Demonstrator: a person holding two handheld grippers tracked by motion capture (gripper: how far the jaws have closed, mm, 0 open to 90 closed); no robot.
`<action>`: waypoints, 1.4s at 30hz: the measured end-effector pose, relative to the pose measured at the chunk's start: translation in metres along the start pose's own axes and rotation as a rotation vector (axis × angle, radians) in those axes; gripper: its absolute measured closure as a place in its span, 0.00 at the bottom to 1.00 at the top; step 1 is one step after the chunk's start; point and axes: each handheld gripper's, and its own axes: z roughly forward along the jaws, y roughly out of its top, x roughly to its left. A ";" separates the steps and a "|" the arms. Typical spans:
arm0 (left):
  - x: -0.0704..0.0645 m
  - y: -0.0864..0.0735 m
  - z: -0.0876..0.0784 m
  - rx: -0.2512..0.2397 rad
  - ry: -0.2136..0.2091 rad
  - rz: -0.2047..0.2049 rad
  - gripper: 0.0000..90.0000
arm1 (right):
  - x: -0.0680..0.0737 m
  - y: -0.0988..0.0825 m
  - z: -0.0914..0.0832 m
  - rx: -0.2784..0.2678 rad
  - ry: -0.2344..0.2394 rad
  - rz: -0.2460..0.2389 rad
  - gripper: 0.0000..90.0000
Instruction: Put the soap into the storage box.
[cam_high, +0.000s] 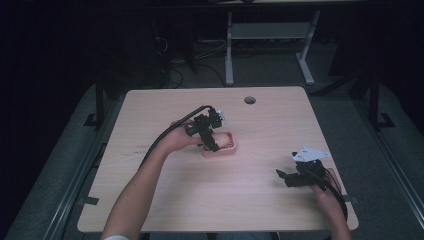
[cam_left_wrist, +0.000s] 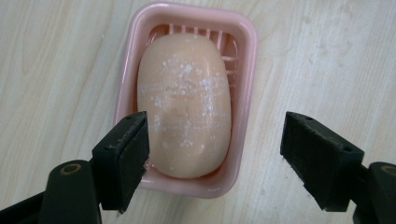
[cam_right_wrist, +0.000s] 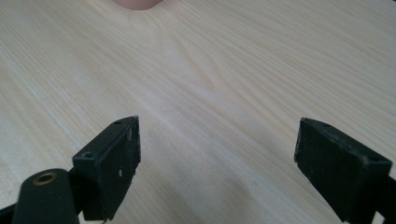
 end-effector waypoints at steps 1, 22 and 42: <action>0.000 0.000 0.000 0.001 -0.001 -0.003 0.26 | 0.000 0.000 0.000 -0.001 0.001 -0.001 0.15; -0.012 -0.014 -0.005 -0.028 0.009 -0.011 0.27 | 0.002 0.002 0.000 0.002 -0.001 0.007 0.15; -0.023 -0.038 -0.012 -0.047 0.026 -0.035 0.26 | 0.003 0.002 0.002 0.011 -0.008 -0.002 0.15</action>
